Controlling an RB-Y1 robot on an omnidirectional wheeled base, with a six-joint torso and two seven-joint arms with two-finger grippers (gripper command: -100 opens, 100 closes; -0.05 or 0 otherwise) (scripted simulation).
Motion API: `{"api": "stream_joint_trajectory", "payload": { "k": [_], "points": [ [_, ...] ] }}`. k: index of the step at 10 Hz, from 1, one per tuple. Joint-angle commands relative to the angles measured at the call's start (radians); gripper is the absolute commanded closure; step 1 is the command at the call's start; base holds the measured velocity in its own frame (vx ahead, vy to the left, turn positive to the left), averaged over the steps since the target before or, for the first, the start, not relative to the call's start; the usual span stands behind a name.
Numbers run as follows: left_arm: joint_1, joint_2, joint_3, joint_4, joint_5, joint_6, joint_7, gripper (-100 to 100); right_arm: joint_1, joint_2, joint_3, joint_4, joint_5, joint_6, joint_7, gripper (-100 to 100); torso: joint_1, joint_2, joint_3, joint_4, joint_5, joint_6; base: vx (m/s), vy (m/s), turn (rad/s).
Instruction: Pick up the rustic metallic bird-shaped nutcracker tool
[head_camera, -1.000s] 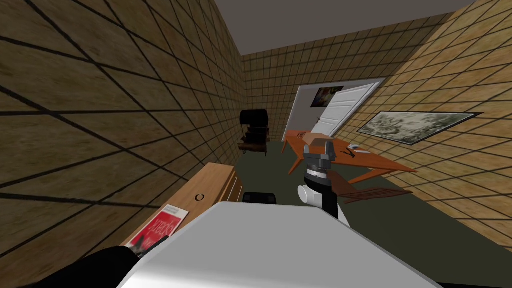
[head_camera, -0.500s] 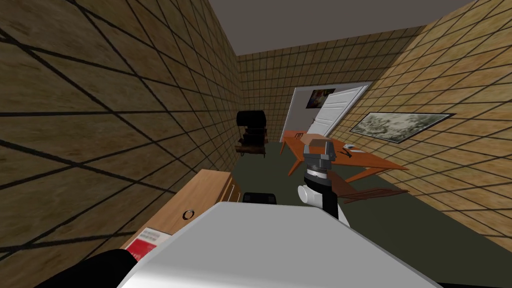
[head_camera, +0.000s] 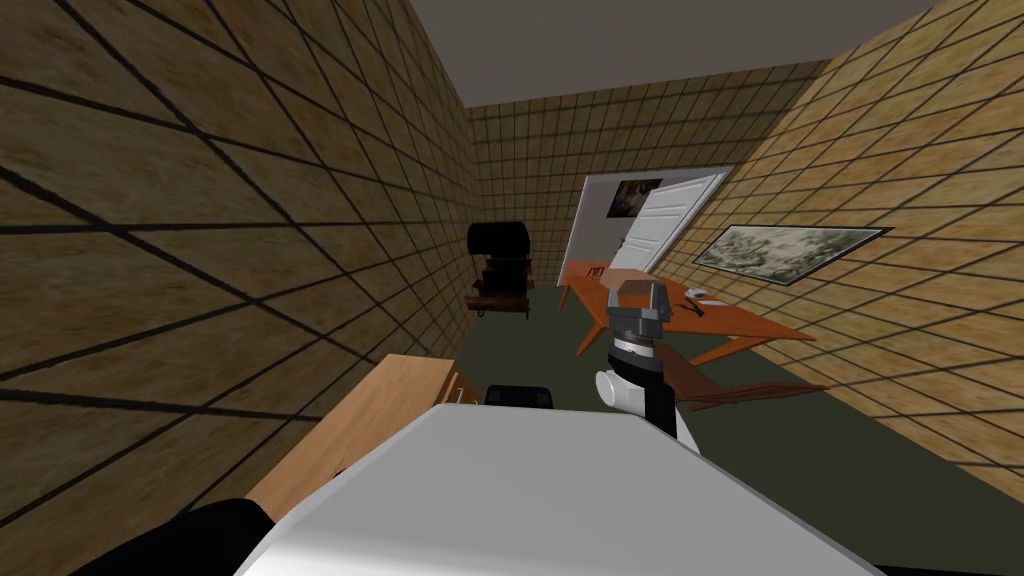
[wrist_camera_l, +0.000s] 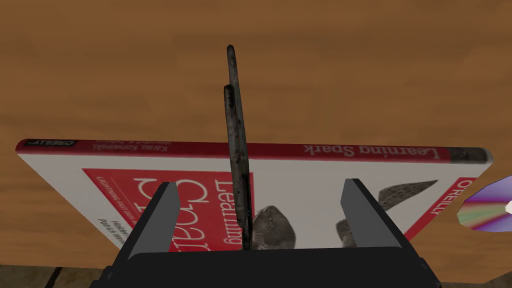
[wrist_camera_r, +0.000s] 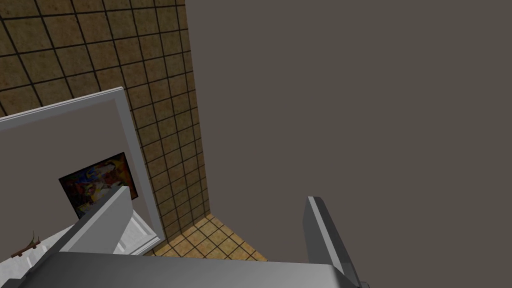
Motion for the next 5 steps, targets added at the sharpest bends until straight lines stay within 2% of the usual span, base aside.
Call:
{"api": "stream_joint_trajectory", "payload": {
  "k": [1,2,3,5],
  "points": [
    [0.0,0.0,0.0,0.0,0.0,0.0,0.0,-100,0.0,0.0,0.0,0.0,0.0,0.0,0.0,0,0.0,0.0,0.0,0.0,0.0,0.0,0.086,-0.008,-0.005],
    [-0.002,0.0,-0.004,0.006,0.0,-0.001,0.004,0,0.0,0.0,0.0,0.0,0.0,0.0,0.0,0,-0.001,0.005,0.003,0.001,-0.001,0.0,0.015,0.001,0.0],
    [-0.035,-0.028,-0.016,0.029,-0.011,0.005,-0.005,-100,0.0,0.0,0.0,0.0,0.0,0.0,0.0,0,-0.001,0.009,0.005,0.002,-0.001,0.0,0.0,0.036,-0.008],
    [-0.069,-0.056,-0.029,0.052,-0.023,0.012,-0.013,-100,0.0,0.0,0.0,0.0,0.0,0.0,0.0,0,0.003,0.013,0.008,0.003,0.0,0.0,-0.014,0.062,-0.015]
  ]
}}
